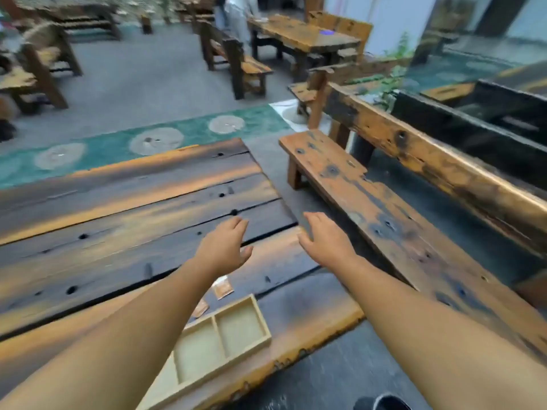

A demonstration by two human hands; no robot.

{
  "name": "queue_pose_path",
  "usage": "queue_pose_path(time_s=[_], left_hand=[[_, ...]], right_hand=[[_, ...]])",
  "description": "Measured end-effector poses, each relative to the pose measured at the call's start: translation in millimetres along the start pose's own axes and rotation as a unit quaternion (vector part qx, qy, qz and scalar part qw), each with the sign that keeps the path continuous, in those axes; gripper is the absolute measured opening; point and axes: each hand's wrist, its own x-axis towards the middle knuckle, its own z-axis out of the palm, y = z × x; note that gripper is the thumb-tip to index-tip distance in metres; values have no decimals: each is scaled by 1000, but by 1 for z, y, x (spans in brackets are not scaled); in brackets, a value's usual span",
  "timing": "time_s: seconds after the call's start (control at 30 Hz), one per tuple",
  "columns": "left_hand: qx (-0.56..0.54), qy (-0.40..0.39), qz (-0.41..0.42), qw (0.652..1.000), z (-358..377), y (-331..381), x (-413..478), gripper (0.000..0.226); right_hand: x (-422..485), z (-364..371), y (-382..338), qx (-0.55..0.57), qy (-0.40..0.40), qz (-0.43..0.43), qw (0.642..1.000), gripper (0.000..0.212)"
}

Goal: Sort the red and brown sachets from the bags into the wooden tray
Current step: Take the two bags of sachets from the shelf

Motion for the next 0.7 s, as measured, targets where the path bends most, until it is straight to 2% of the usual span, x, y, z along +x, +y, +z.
queue_pose_path(time_s=[0.13, 0.27, 0.37, 0.5, 0.7], left_hand=[[-2, -90, 101, 991, 30, 49, 40, 53], [3, -125, 219, 968, 54, 106, 75, 47], [9, -150, 315, 937, 77, 154, 82, 39], [33, -192, 415, 889, 102, 215, 65, 45], [39, -209, 551, 807, 119, 317, -2, 46]], right_hand=[[-40, -6, 56, -10, 32, 125, 992, 59], [-94, -16, 92, -8, 50, 258, 965, 58], [-150, -13, 109, -3, 66, 356, 932, 57], [-229, -9, 105, 15, 105, 462, 881, 54], [-357, -4, 100, 34, 157, 570, 806, 45]])
